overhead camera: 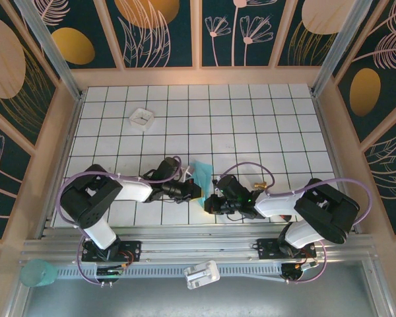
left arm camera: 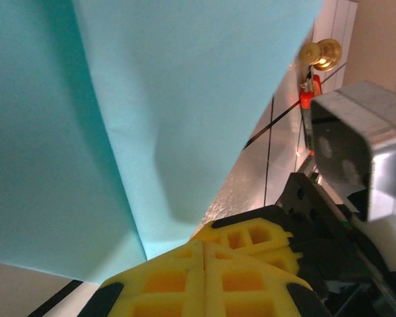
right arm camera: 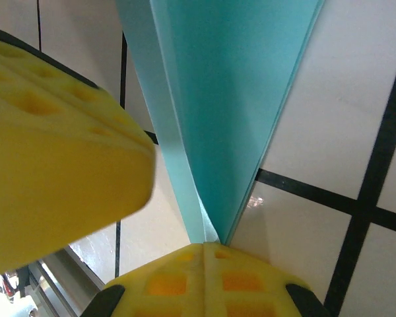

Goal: Fold a paper plane with a square sheet of paper (pick it up from the middle)
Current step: Fourth fold the wing at the center of the table.

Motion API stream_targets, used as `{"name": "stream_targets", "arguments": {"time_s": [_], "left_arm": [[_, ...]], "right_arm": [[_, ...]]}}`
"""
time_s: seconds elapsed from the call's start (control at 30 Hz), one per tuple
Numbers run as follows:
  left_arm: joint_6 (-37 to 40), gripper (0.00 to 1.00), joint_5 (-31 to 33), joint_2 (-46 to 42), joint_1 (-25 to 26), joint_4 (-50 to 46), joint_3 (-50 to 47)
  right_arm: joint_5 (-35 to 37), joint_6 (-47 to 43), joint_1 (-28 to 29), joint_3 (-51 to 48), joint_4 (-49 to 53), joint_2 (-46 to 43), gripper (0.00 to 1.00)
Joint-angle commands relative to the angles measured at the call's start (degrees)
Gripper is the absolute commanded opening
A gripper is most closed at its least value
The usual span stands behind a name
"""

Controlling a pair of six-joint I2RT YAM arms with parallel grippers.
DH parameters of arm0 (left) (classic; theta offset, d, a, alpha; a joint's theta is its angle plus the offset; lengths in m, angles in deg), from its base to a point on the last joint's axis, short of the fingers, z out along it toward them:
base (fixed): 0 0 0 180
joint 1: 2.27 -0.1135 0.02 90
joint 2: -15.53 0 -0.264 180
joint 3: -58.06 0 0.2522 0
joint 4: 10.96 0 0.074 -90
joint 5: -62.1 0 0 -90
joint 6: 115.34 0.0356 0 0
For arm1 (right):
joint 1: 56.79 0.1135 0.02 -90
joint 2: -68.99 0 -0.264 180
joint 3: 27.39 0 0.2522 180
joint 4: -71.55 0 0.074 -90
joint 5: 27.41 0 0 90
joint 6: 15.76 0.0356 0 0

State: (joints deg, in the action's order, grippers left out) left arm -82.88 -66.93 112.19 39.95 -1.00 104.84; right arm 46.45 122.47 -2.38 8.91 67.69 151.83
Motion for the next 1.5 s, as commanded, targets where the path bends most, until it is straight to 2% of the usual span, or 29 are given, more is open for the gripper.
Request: {"name": "stream_targets", "arguments": {"time_s": [0.0,0.37,0.63,1.07,1.47], "left_arm": [[-1.0,0.00,-1.2,1.2,0.5,0.4,0.8],[0.5,0.00,0.0,3.8,1.6,-4.2,3.2],[4.1,0.00,3.9,4.7,1.6,-10.4,5.4],[5.6,0.00,5.5,6.8,1.5,-10.6,7.8],[7.7,0.01,5.3,8.5,-1.4,-11.5,10.2]], "right_arm": [[3.9,0.2,-0.4,-2.1,6.7,0.7,0.00],[4.0,-0.1,-0.4,-1.8,6.8,1.4,0.00],[4.4,0.1,-0.3,-0.5,9.7,1.7,0.00],[5.2,-0.2,0.9,1.7,17.4,5.2,0.00],[4.7,-0.8,1.1,1.8,20.5,6.7,0.00]]}}
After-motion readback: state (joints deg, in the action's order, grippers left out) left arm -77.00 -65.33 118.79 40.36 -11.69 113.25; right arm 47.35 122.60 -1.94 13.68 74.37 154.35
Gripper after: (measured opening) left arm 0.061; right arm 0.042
